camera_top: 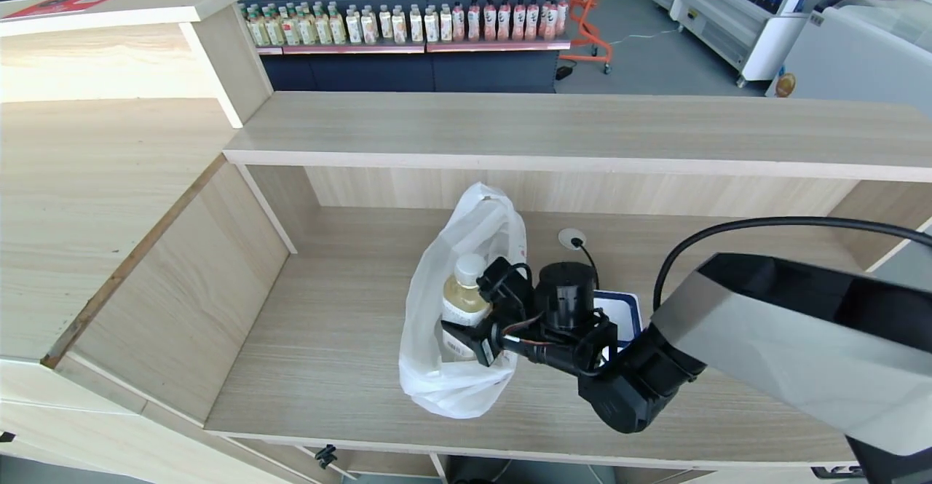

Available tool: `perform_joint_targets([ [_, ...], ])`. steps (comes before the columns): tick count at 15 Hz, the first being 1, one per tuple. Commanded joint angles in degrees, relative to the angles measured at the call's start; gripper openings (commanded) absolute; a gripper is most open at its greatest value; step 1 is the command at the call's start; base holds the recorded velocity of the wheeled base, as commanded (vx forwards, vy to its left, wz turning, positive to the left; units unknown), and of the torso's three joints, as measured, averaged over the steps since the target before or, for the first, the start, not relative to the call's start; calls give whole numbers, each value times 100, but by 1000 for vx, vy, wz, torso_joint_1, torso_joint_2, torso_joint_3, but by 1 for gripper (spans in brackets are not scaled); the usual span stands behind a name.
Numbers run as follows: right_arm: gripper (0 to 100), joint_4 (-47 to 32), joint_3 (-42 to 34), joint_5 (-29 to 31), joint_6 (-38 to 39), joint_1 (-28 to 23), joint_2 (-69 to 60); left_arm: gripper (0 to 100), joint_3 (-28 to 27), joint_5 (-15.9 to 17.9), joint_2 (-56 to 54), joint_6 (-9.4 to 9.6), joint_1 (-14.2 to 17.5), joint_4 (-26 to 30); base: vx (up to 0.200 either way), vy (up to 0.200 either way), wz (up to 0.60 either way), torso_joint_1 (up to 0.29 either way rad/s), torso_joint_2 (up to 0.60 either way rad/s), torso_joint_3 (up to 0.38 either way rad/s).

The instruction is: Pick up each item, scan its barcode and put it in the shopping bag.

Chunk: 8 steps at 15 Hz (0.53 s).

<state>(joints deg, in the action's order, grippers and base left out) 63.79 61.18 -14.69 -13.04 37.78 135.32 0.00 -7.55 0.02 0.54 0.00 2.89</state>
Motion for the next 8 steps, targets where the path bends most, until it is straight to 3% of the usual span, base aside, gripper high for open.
perform_joint_targets([
  [1,0,283,8,1,-286,-34,434,100,0,-1,-2,-1,0,1,0,0,0,0,0,0],
  [3,0,415,-133,-16,-629,-122,469,100,0,-1,-2,-1,0,1,0,0,0,0,0,0],
  [4,100,432,-177,-16,-656,-148,452,100,0,-1,-2,-1,0,1,0,0,0,0,0,0],
  [8,100,529,-555,-52,-199,-341,30,100,0,-1,-2,-1,0,1,0,0,0,0,0,0],
])
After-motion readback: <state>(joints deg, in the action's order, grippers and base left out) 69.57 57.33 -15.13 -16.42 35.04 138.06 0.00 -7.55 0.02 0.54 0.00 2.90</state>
